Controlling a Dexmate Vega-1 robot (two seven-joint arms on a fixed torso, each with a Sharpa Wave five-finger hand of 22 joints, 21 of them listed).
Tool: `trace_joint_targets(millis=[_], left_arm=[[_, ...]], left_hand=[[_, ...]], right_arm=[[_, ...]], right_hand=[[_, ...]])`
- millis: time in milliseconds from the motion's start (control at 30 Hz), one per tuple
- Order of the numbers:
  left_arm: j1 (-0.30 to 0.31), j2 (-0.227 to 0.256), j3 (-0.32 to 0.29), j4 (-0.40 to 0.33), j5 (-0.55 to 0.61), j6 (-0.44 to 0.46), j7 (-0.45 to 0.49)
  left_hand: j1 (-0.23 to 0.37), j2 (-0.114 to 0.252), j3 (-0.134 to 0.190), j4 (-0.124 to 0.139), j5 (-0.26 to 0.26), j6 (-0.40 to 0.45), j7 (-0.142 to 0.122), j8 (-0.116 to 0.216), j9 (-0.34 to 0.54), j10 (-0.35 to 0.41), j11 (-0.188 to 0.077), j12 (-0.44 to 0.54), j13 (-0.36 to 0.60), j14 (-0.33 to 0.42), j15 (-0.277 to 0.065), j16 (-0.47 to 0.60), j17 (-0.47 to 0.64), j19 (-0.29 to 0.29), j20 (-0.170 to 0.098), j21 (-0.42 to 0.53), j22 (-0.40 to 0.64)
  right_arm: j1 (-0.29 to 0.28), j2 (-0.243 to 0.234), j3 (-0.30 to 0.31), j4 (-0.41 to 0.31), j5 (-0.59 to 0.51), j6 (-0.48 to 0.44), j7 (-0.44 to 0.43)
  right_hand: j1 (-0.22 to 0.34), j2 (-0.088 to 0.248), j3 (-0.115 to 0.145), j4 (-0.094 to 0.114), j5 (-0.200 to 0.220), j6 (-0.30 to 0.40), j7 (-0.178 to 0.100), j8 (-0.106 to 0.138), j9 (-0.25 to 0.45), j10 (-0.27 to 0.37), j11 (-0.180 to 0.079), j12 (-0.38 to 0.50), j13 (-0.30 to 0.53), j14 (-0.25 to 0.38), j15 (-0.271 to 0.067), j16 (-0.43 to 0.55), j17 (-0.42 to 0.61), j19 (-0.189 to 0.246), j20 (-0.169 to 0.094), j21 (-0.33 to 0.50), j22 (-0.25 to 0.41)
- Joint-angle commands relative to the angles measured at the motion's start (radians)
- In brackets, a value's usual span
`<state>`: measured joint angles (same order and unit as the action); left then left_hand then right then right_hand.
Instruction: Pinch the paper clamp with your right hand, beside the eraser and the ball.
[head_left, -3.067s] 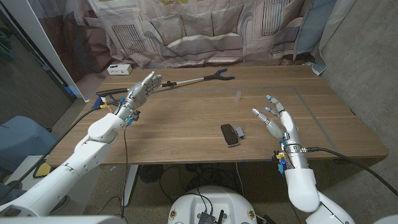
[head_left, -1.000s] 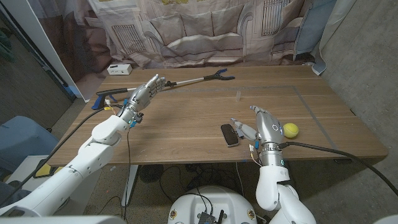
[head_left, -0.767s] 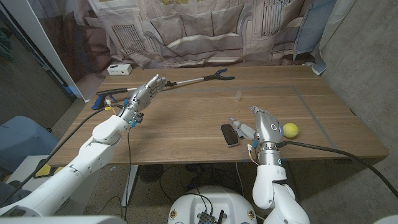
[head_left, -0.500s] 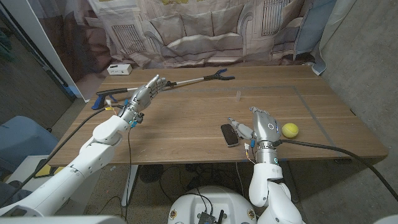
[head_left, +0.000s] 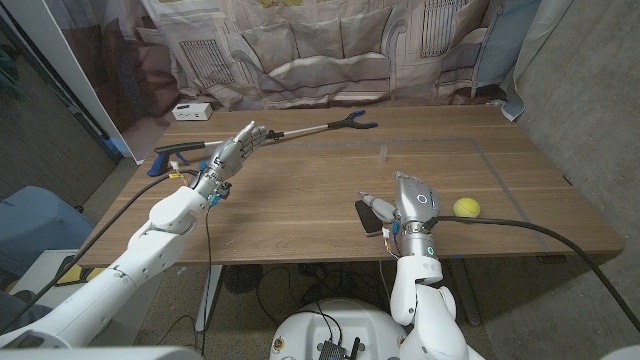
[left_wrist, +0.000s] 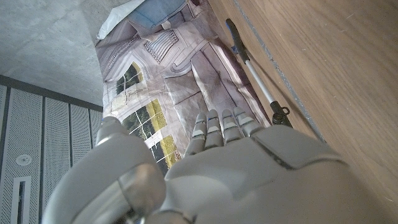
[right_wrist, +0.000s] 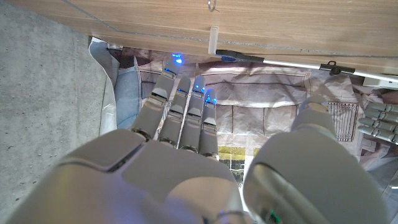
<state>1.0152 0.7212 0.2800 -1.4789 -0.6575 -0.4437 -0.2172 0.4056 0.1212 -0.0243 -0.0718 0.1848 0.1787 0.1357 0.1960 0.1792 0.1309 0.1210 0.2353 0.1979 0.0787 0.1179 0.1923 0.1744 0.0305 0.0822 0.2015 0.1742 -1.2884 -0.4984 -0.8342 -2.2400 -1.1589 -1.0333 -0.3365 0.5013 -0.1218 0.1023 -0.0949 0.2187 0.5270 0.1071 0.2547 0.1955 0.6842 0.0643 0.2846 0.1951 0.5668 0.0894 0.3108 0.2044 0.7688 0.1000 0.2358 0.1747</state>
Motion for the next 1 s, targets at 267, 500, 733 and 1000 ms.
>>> trace_joint_targets(millis=[267,500,733,1000], left_arm=[[-0.005,0.004,-0.008,0.01,-0.007,-0.006,-0.01],[-0.003,0.006,-0.008,0.008,-0.008,-0.002,-0.009],[-0.005,0.003,-0.009,0.011,-0.009,-0.007,-0.011],[-0.003,0.004,-0.009,0.007,-0.008,-0.007,-0.011]], left_hand=[[0.015,0.002,0.002,-0.005,-0.001,0.009,0.013,-0.003,0.002,0.01,0.0,-0.002,0.001,0.002,0.001,-0.003,0.006,0.0,0.007,-0.004,0.004],[0.015,0.002,0.003,-0.005,-0.001,0.009,0.011,-0.004,0.002,0.011,0.001,-0.002,0.001,0.003,0.0,-0.002,0.006,-0.001,0.007,-0.004,0.004],[0.015,0.002,0.004,-0.005,-0.001,0.01,0.013,-0.004,0.002,0.011,0.0,-0.003,0.001,0.003,-0.001,-0.002,0.006,-0.001,0.007,-0.004,0.004],[0.015,0.003,0.005,-0.006,-0.002,0.01,0.012,-0.004,0.002,0.011,0.0,-0.004,0.001,0.004,0.0,-0.003,0.006,-0.001,0.007,-0.005,0.004]], right_arm=[[0.045,0.05,-0.035,0.082,-0.086,-0.041,0.057],[0.046,0.057,-0.042,0.098,-0.095,-0.042,0.057],[0.058,0.068,-0.062,0.112,-0.148,-0.072,0.106],[0.067,0.09,-0.071,0.138,-0.237,-0.108,0.185]], right_hand=[[0.034,0.035,0.017,-0.017,0.011,-0.018,0.004,-0.015,0.001,-0.012,-0.008,-0.023,0.003,0.017,-0.001,0.003,0.002,0.018,0.004,0.001,0.002],[0.047,0.039,0.022,-0.023,0.008,-0.018,0.004,-0.017,0.001,-0.011,-0.009,-0.025,0.004,0.019,-0.002,0.001,0.001,0.019,0.003,-0.001,0.002],[0.057,0.04,0.025,-0.028,0.007,-0.023,0.002,-0.02,0.001,-0.018,-0.012,-0.031,0.005,0.019,-0.004,-0.002,0.0,0.019,0.003,-0.003,0.002],[0.031,0.034,0.013,-0.016,-0.001,-0.012,0.003,-0.019,0.002,0.01,-0.015,-0.024,0.007,0.018,-0.013,-0.007,0.002,0.017,0.001,-0.008,0.002]])
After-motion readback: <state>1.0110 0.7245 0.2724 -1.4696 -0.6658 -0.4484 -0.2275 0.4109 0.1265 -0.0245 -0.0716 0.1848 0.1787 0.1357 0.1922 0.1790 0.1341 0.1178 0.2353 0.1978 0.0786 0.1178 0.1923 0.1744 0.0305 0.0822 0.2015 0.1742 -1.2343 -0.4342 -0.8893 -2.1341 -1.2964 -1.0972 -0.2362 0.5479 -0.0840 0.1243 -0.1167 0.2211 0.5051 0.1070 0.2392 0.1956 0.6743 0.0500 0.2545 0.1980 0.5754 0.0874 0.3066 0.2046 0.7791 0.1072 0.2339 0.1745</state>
